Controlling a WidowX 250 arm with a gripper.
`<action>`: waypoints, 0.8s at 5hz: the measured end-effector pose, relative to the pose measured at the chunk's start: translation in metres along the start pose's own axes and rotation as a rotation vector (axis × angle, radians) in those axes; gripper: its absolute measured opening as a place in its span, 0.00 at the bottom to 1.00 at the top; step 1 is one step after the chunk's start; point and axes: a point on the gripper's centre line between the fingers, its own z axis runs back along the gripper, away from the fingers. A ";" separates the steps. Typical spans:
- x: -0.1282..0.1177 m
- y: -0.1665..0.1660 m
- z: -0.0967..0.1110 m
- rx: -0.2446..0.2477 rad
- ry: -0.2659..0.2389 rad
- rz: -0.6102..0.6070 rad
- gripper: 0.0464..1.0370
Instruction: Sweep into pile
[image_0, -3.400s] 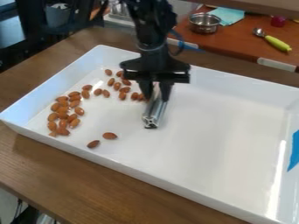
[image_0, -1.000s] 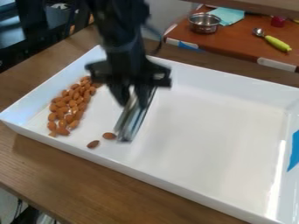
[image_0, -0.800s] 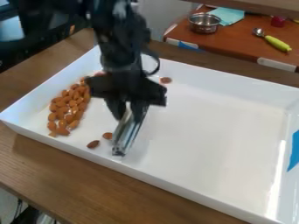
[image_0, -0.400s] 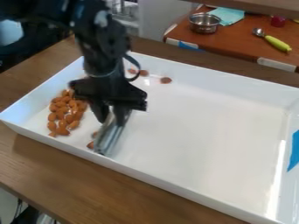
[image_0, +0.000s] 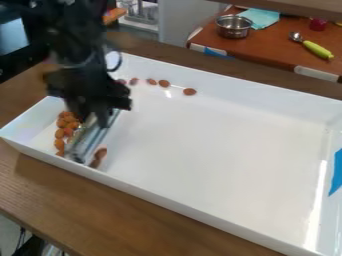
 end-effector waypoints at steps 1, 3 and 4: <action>0.001 0.012 0.004 0.018 -0.051 0.003 0.29; 0.007 -0.025 0.030 -0.150 0.014 0.067 0.29; 0.038 -0.058 0.043 -0.209 0.032 0.091 0.29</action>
